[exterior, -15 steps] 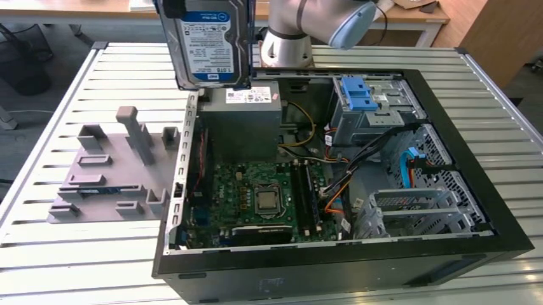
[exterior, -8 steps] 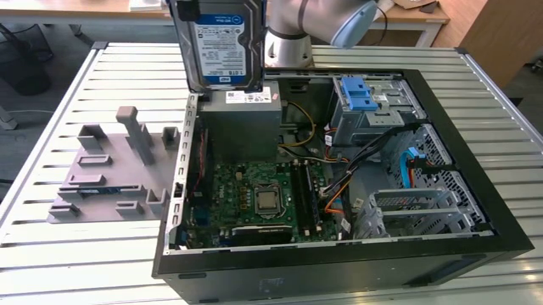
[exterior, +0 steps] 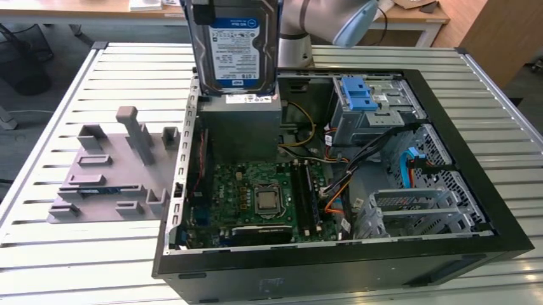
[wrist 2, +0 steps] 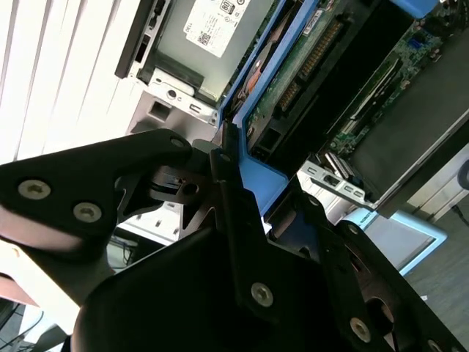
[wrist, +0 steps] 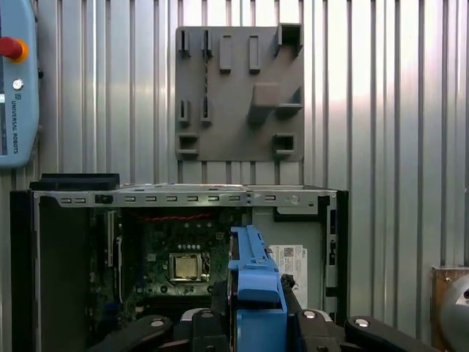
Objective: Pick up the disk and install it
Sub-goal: 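Pick up the disk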
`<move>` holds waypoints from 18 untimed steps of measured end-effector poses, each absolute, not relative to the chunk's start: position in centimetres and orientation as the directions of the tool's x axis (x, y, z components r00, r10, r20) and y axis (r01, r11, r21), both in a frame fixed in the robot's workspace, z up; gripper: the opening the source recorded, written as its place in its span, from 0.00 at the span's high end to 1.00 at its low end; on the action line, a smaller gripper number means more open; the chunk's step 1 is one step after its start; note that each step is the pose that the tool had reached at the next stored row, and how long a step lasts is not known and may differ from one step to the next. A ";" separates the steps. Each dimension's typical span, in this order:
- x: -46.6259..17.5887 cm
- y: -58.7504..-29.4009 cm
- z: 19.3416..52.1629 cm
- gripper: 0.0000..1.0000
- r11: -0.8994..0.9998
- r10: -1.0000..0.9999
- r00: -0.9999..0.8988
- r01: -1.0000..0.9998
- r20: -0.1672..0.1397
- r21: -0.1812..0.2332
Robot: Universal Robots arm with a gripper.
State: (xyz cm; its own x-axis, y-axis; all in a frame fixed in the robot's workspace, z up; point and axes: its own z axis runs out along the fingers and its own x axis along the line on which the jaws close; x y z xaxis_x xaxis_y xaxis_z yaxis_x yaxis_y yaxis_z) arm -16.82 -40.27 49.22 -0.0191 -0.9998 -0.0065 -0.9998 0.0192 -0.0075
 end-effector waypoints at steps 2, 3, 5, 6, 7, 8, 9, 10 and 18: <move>-16.4 -40.5 49.2 0.64 0.019 -1.000 -0.019 -1.000 -0.007 -0.007; -16.2 -40.6 49.2 0.64 0.019 -1.000 -0.019 -1.000 -0.007 -0.008; -15.9 -40.8 49.2 0.64 0.019 -1.000 -0.019 -1.000 -0.006 -0.007; -15.7 -40.9 49.2 0.64 0.019 -1.000 -0.019 -1.000 -0.007 -0.007; -15.5 -41.0 49.2 0.64 0.019 -1.000 -0.019 -1.000 -0.006 -0.007; -15.3 -41.1 49.2 0.64 0.019 -1.000 -0.019 -1.000 -0.006 -0.007; -15.1 -41.2 49.2 0.64 0.019 -1.000 -0.019 -1.000 -0.006 -0.007; -15.0 -41.3 49.2 0.64 0.019 -1.000 -0.019 -1.000 -0.006 -0.007; -14.2 -42.2 49.2 0.64 0.020 -1.000 -0.020 -1.000 -0.006 -0.007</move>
